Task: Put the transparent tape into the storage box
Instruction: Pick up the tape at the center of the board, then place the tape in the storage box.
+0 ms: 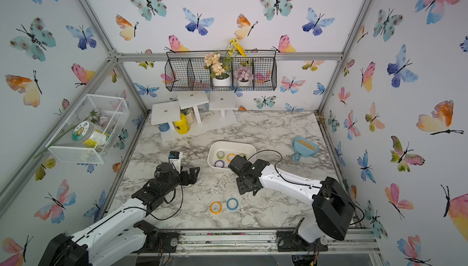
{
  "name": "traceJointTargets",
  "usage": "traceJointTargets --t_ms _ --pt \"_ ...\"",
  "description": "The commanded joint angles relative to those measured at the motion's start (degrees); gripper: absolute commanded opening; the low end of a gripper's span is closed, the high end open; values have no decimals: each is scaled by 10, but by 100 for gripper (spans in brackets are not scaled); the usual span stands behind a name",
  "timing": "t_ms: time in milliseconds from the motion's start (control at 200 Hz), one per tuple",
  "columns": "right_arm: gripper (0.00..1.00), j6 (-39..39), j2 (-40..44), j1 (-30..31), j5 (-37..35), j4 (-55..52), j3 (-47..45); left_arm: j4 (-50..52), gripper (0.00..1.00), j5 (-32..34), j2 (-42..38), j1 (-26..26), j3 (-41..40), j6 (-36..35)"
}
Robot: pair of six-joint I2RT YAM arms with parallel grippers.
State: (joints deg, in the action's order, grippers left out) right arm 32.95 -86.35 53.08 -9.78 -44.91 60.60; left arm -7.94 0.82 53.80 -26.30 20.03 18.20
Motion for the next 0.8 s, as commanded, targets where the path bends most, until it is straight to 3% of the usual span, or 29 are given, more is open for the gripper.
traceJointTargets --t_ms 0,295,796 --pt "60 -44 -27 -17 -19 -17 42 -10 99 9 -4 1 4 -7" --pt "60 -96 -106 -61 6 8 152 -8 99 12 -3 1 4 -8" --pt "60 -139 -276 -83 53 27 318 -12 99 13 3 2 4 -8"
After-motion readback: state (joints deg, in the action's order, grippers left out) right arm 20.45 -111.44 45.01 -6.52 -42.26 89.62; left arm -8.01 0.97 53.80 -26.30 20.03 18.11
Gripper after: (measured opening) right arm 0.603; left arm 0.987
